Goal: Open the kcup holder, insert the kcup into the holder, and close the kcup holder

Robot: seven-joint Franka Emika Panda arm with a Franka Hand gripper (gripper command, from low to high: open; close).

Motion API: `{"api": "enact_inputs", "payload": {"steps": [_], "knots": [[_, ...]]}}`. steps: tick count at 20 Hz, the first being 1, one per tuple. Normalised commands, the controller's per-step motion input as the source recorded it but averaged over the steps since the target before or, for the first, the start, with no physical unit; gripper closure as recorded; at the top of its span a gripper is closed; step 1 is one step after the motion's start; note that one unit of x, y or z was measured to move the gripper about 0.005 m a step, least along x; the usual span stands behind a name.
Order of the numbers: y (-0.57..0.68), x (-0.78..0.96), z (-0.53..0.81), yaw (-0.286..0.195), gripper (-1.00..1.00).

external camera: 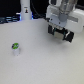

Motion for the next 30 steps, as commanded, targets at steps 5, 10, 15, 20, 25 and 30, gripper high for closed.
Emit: {"api": "enact_inputs", "payload": {"steps": [5,10,15,20,25,30], "knots": [[-0.33,0.93,0.24,-0.085,1.0],[-0.33,0.92,0.24,-0.086,1.0],[-0.16,0.73,0.25,-0.077,1.0],[-0.06,0.3,0.22,-0.072,-1.0],[-0.16,0.21,0.28,-0.082,-1.0],[-0.47,0.04,0.34,-0.173,-1.0]]}}
